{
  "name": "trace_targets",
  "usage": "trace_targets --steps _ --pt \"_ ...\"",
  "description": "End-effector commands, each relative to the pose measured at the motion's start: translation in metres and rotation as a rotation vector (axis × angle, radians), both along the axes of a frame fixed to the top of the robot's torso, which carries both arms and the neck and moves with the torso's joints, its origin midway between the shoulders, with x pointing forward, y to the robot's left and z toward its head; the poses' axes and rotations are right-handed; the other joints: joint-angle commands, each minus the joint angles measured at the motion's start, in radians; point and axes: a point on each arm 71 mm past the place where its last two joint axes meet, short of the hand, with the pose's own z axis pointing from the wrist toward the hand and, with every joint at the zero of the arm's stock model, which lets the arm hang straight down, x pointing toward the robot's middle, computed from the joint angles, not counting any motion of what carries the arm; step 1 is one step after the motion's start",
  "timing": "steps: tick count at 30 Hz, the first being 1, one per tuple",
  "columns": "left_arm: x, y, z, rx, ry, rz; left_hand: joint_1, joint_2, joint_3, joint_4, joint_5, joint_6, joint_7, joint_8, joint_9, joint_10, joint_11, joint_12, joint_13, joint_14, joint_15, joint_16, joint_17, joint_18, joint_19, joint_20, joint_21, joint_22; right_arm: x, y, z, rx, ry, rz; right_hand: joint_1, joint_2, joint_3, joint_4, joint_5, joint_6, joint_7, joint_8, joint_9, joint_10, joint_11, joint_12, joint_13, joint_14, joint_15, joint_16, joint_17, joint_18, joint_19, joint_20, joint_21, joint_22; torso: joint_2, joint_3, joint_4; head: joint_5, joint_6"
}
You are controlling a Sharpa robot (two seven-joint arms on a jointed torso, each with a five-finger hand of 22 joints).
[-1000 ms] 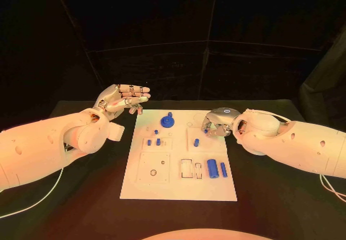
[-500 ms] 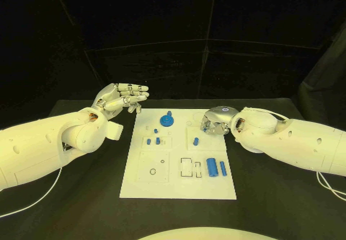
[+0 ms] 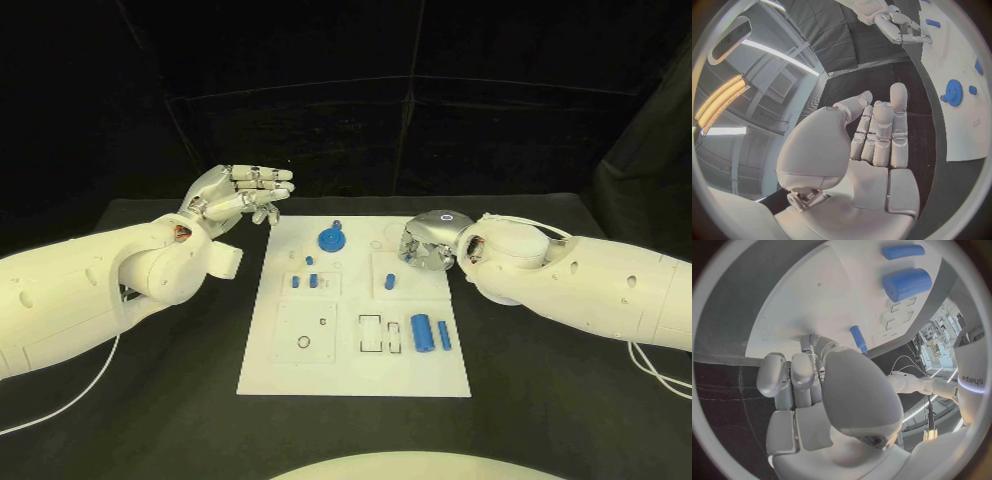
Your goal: Assemble the parts on the task board
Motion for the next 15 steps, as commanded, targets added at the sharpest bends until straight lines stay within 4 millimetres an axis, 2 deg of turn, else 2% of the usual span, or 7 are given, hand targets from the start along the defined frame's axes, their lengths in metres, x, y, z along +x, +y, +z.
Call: trace_targets --steps 1,9,15 --pt "0.000 0.000 0.001 -0.011 -0.001 -0.006 -0.003 0.002 -0.002 -0.004 0.005 -0.006 0.005 0.000 -0.001 -0.010 0.001 0.005 -0.001 -0.006 0.001 -0.005 -0.002 0.005 -0.007 0.002 -0.004 -0.001 -0.002 0.000 0.003 0.000 -0.041 -0.003 -0.015 -0.004 0.016 -0.007 -0.005 0.008 0.000 -0.004 0.002 0.012 -0.005 -0.009 -0.002 0.028 -0.005 0.008 -0.002 -0.008 0.009 0.002 0.005 0.004 -0.001 0.0000 -0.0006 -0.002 -0.001" --pt "0.000 0.004 0.001 -0.008 0.000 0.001 -0.002 0.002 -0.001 -0.005 0.005 -0.007 0.005 0.000 -0.001 -0.012 0.001 0.005 -0.002 -0.007 0.001 -0.007 -0.004 0.006 -0.007 0.002 -0.004 -0.001 -0.012 -0.005 0.014 0.064 -0.113 0.004 -0.054 -0.018 0.058 -0.035 0.005 0.006 0.002 -0.010 0.000 0.011 -0.003 -0.021 -0.002 0.026 -0.003 0.018 -0.005 -0.011 0.015 0.004 0.016 0.020 -0.002 -0.0006 -0.0006 -0.002 0.000" --pt "0.001 0.005 0.001 -0.006 0.000 0.004 -0.002 0.002 -0.001 -0.006 0.005 -0.007 0.006 0.000 -0.001 -0.013 0.001 0.006 -0.002 -0.008 0.001 -0.009 -0.008 0.006 -0.007 0.003 -0.004 -0.001 -0.018 -0.007 0.020 0.104 -0.137 0.007 -0.063 -0.022 0.069 -0.043 0.009 0.005 0.002 -0.011 0.000 0.011 -0.002 -0.023 -0.002 0.026 -0.003 0.021 -0.006 -0.012 0.017 0.005 0.020 0.024 -0.001 -0.0003 0.0006 -0.004 0.004"
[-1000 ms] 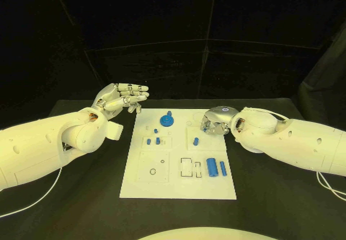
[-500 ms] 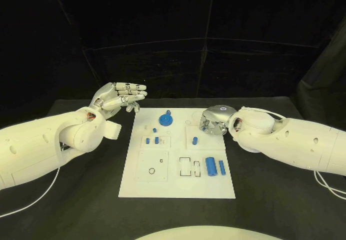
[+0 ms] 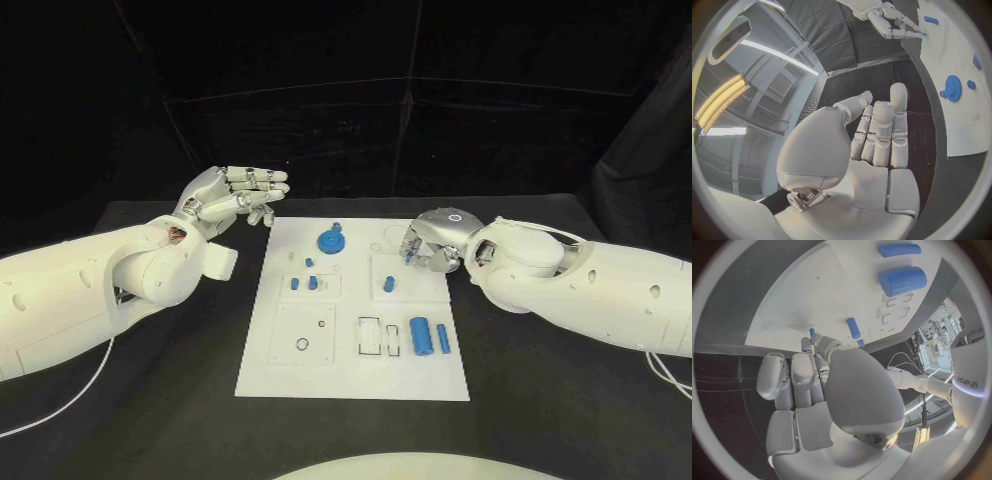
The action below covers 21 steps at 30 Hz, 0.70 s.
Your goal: Assemble the parts on the task board
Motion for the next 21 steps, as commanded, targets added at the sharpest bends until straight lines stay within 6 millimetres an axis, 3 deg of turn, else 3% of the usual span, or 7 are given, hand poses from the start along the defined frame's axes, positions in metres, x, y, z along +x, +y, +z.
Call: trace_targets --steps 1,6,11,16,21 --pt "0.000 0.000 0.001 -0.010 -0.001 -0.007 -0.002 0.002 -0.001 -0.006 0.005 -0.004 0.002 0.000 -0.001 -0.006 0.001 0.006 -0.001 -0.008 0.001 -0.004 -0.001 0.006 -0.007 0.003 -0.004 -0.001 -0.004 0.000 0.008 0.054 -0.058 0.002 -0.008 -0.001 0.006 0.002 0.004 0.005 0.002 -0.005 0.000 0.004 0.005 -0.005 0.000 0.026 -0.003 0.007 -0.001 -0.012 0.006 0.001 0.006 0.001 -0.001 -0.0006 0.0008 0.000 0.001" --pt "0.000 -0.001 0.001 -0.010 0.001 -0.010 -0.002 0.003 -0.002 -0.007 0.005 -0.004 0.003 0.000 -0.001 -0.008 0.002 0.006 -0.001 -0.010 0.001 -0.005 -0.003 0.006 -0.008 0.003 -0.005 -0.002 -0.015 -0.001 0.014 0.083 -0.046 0.009 -0.016 -0.004 0.019 -0.008 0.007 0.005 0.003 -0.006 0.000 0.005 0.005 -0.007 0.000 0.026 -0.003 0.011 -0.001 -0.012 0.007 0.001 0.009 0.005 -0.001 -0.0010 -0.0009 0.003 0.001" --pt "0.000 -0.002 0.001 -0.011 0.001 -0.013 -0.002 0.003 -0.002 -0.007 0.005 -0.004 0.003 0.000 -0.001 -0.008 0.002 0.006 -0.001 -0.010 0.001 -0.005 -0.003 0.006 -0.008 0.003 -0.005 -0.002 -0.030 0.011 0.022 0.131 -0.034 0.050 -0.018 -0.005 0.023 -0.011 0.008 0.004 0.003 -0.006 0.000 0.005 0.006 -0.007 0.000 0.026 -0.002 0.013 0.001 -0.013 0.010 0.002 0.011 0.009 -0.002 -0.0020 -0.0017 0.011 0.000" --pt "0.000 -0.007 0.001 -0.015 0.001 -0.023 -0.001 0.003 -0.002 -0.007 0.005 -0.005 0.003 0.000 -0.001 -0.009 0.002 0.006 -0.002 -0.010 0.001 -0.005 -0.004 0.006 -0.008 0.003 -0.005 -0.002 -0.043 0.042 0.027 0.173 -0.017 0.129 -0.021 -0.006 0.028 -0.015 0.010 0.003 0.004 -0.006 0.000 0.004 0.006 -0.008 0.000 0.026 -0.002 0.015 0.001 -0.014 0.011 0.002 0.013 0.011 -0.002 -0.0032 0.0014 0.029 -0.004" --pt "-0.001 -0.011 0.001 -0.017 0.002 -0.031 -0.001 0.003 -0.002 -0.007 0.005 -0.005 0.003 0.000 -0.001 -0.009 0.002 0.006 -0.002 -0.010 0.001 -0.005 -0.004 0.006 -0.008 0.003 -0.005 -0.002 -0.053 0.084 0.030 0.194 -0.008 0.234 -0.025 -0.006 0.035 -0.019 0.012 0.002 0.005 -0.007 -0.001 0.003 0.007 -0.009 0.000 0.025 -0.001 0.016 0.000 -0.014 0.012 0.002 0.014 0.013 -0.001 -0.0037 0.0005 0.058 -0.013"
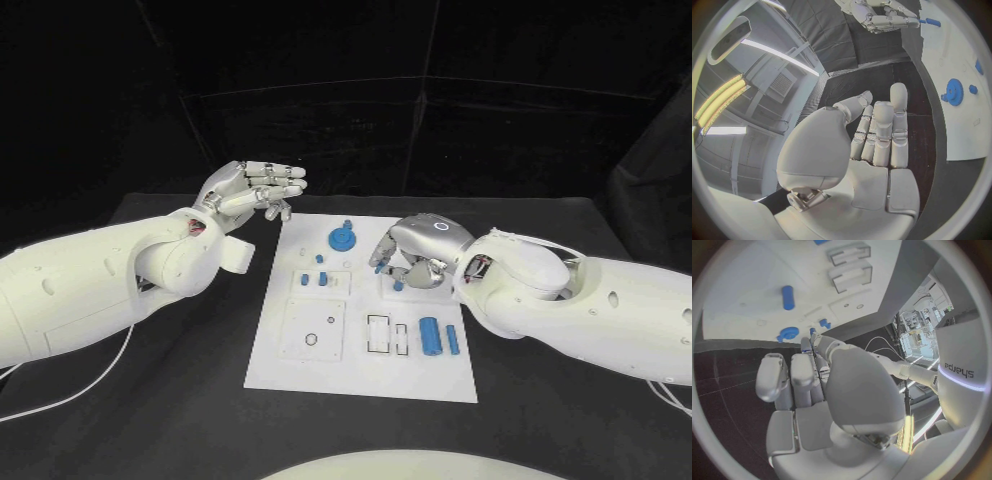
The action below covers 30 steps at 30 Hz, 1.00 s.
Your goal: Assemble the parts on the task board
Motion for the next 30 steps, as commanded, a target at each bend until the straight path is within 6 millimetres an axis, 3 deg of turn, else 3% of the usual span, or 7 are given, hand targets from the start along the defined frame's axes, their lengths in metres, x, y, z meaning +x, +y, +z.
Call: trace_targets --steps 1,9,12,20,30 --pt "-0.001 -0.004 0.001 -0.013 -0.001 -0.017 -0.001 0.003 -0.002 -0.007 0.005 -0.005 0.003 0.000 -0.001 -0.006 -0.002 0.006 -0.001 -0.006 -0.002 -0.005 -0.002 0.006 -0.005 0.000 -0.005 -0.001 -0.005 0.022 0.003 0.022 -0.002 0.063 -0.012 -0.001 0.004 0.000 0.007 0.002 0.005 -0.006 0.000 -0.001 0.003 -0.007 0.001 0.025 -0.002 0.005 0.000 -0.014 0.008 -0.001 0.003 0.001 0.001 -0.0009 0.0005 0.021 -0.006" --pt "-0.002 -0.010 0.002 -0.018 0.000 -0.031 -0.002 0.004 -0.002 -0.007 0.005 -0.005 0.003 0.001 -0.001 -0.007 -0.001 0.007 -0.001 -0.007 -0.002 -0.006 -0.003 0.006 -0.006 0.000 -0.005 -0.001 -0.011 0.060 -0.015 0.007 0.046 0.149 -0.017 0.000 0.011 -0.005 0.010 0.000 0.007 -0.006 -0.001 -0.003 0.005 -0.008 0.001 0.025 -0.001 0.006 0.000 -0.014 0.008 -0.001 0.004 0.002 0.002 -0.0022 -0.0001 0.053 -0.021" --pt "-0.002 -0.013 0.002 -0.020 0.001 -0.038 -0.001 0.004 -0.002 -0.008 0.005 -0.005 0.003 0.001 -0.001 -0.008 -0.001 0.007 -0.001 -0.007 -0.002 -0.006 -0.004 0.006 -0.006 0.000 -0.005 -0.001 -0.012 0.069 -0.027 -0.014 0.072 0.164 -0.017 0.000 0.012 -0.006 0.010 -0.001 0.007 -0.007 -0.001 -0.003 0.005 -0.008 0.001 0.025 0.000 0.006 -0.002 -0.014 0.008 0.000 0.004 0.002 0.003 0.0006 -0.0016 0.066 -0.023" --pt "-0.003 -0.016 0.002 -0.022 0.003 -0.046 -0.001 0.004 -0.002 -0.008 0.005 -0.005 0.003 0.001 -0.001 -0.008 -0.001 0.007 -0.001 -0.007 -0.002 -0.006 -0.004 0.006 -0.006 0.000 -0.005 -0.001 -0.013 0.080 -0.043 -0.048 0.101 0.179 -0.021 0.000 0.015 -0.009 0.010 -0.003 0.008 -0.007 -0.001 -0.006 0.006 -0.009 0.001 0.025 0.000 0.007 -0.003 -0.014 0.008 0.000 0.004 0.003 0.001 0.0007 -0.0014 0.078 -0.033" --pt "-0.003 -0.017 0.002 -0.022 0.005 -0.048 -0.002 0.004 -0.002 -0.008 0.005 -0.004 0.003 0.001 -0.001 -0.008 -0.001 0.007 -0.001 -0.008 -0.002 -0.006 -0.004 0.006 -0.006 0.000 -0.005 -0.001 -0.014 0.083 -0.049 -0.090 0.118 0.186 -0.025 -0.001 0.016 -0.011 0.009 -0.004 0.009 -0.007 -0.001 -0.007 0.007 -0.009 0.001 0.025 0.001 0.007 -0.003 -0.014 0.008 0.001 0.005 0.004 0.002 0.0009 -0.0026 0.086 -0.043"
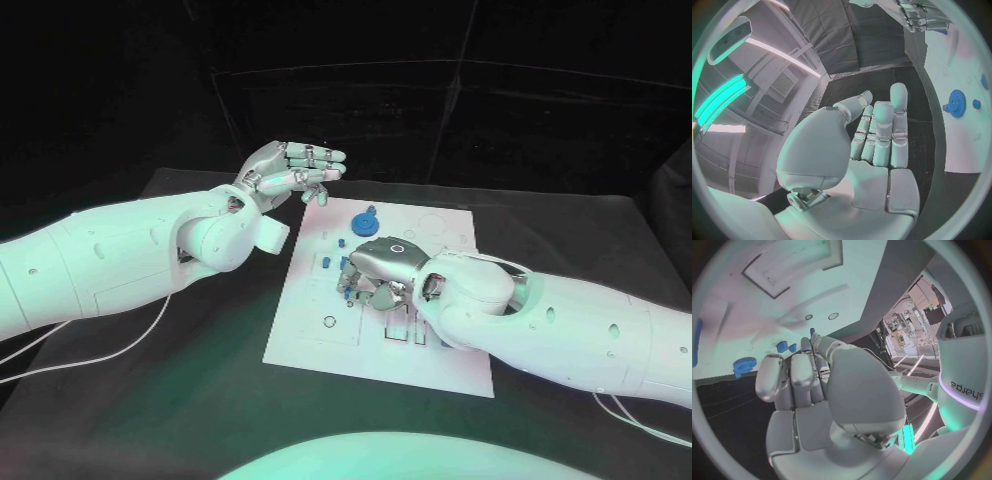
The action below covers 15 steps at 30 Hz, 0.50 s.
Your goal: Assemble the parts on the task board
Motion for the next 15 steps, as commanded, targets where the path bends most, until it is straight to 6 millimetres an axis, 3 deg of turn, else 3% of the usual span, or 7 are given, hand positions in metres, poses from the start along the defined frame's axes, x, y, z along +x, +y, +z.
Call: trace_targets --steps 1,15 --pt "-0.0001 -0.0017 0.0012 -0.010 0.000 -0.012 -0.002 0.004 0.001 -0.005 0.005 -0.004 0.003 0.001 -0.001 -0.008 -0.001 0.004 -0.002 -0.008 -0.002 -0.006 -0.001 0.006 -0.006 0.000 -0.005 -0.001 -0.0011 0.0013 -0.0025 -0.046 0.001 0.019 -0.010 -0.003 0.006 -0.001 0.004 0.001 0.007 -0.005 0.001 -0.003 0.003 -0.005 0.001 0.025 0.001 0.003 -0.001 -0.015 0.008 0.001 0.005 0.001 0.000 0.0001 -0.0007 0.001 -0.003" --pt "0.0008 -0.0003 0.0008 -0.008 0.002 -0.009 -0.002 0.005 0.001 -0.005 0.005 -0.005 0.003 0.001 -0.001 -0.010 -0.001 0.004 -0.002 -0.008 -0.001 -0.007 -0.002 0.006 -0.006 0.000 -0.006 -0.001 -0.0018 0.0013 -0.0053 -0.078 0.003 0.016 -0.013 -0.003 0.007 -0.004 0.003 0.001 0.007 -0.005 0.001 -0.003 0.003 -0.004 0.002 0.025 0.001 0.005 0.000 -0.017 0.014 0.001 0.010 0.010 -0.001 -0.0004 -0.0006 0.001 -0.006"
